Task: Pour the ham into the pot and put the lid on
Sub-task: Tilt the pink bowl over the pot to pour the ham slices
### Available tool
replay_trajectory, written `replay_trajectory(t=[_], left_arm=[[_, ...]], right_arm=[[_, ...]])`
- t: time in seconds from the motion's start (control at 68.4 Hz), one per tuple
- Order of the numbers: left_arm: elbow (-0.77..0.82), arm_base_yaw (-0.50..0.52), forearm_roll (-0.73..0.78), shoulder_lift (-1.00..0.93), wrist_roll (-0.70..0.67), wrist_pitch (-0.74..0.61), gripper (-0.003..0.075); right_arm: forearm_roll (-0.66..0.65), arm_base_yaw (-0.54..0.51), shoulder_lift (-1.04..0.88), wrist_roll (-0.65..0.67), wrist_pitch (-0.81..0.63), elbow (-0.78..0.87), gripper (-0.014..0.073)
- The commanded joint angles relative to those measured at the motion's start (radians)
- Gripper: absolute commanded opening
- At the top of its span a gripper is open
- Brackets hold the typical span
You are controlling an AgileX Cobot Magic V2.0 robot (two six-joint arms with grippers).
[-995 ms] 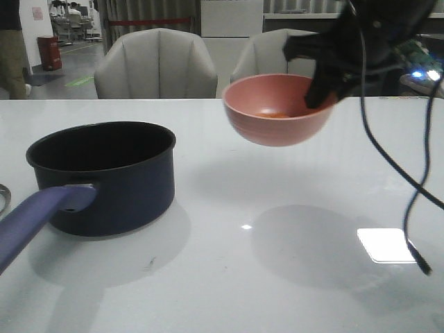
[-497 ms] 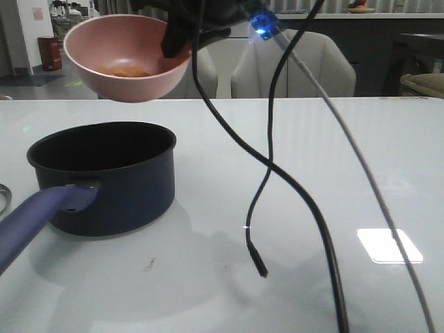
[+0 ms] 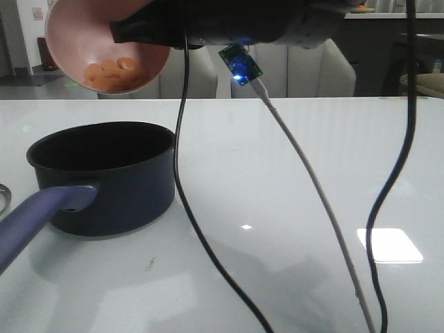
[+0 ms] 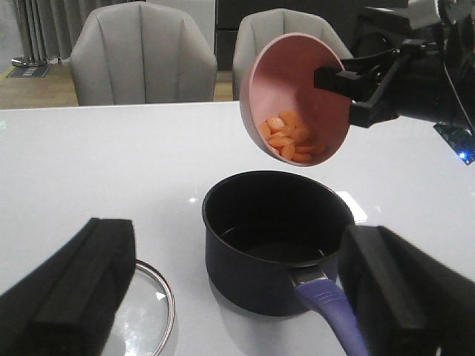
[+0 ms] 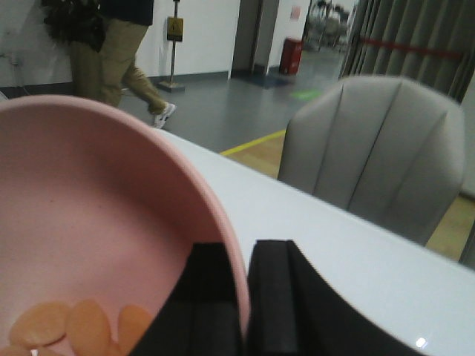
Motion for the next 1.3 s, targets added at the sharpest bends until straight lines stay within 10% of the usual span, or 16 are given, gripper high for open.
replay_trajectory(t=[0.0,0.38,0.863,0.995,1.287], left_arm=[[-0.029,-0.008,-0.010,0.011,-0.001,-0.078,0.0603],[-0.029,-0.008,-0.010,0.011,-0.001,-0.078,0.0603],[-0.029,-0.008,-0.010,0.011,-0.001,-0.078,0.0603],[-0.029,-0.008,-0.010,0.011,-0.001,-0.078,0.0603],[-0.029,-0.008,-0.010,0.011,-0.001,-0.078,0.0603]], right_arm=[[-0.032,0.015,-0.033,-0.194,-0.179,-0.026,0.0135],[-0.031,0.046,0.068,-0.746,-0.461,-0.026,0.0135],[-0.156,0.047,0.086,-0.801,-0.642,-0.025,0.0135],[-0.160,0.047,0.086,-0.782,-0.642,-0.025,0.0135],[-0.027,0.046,0.044,-0.195,-0.507,-0.025,0.0133]])
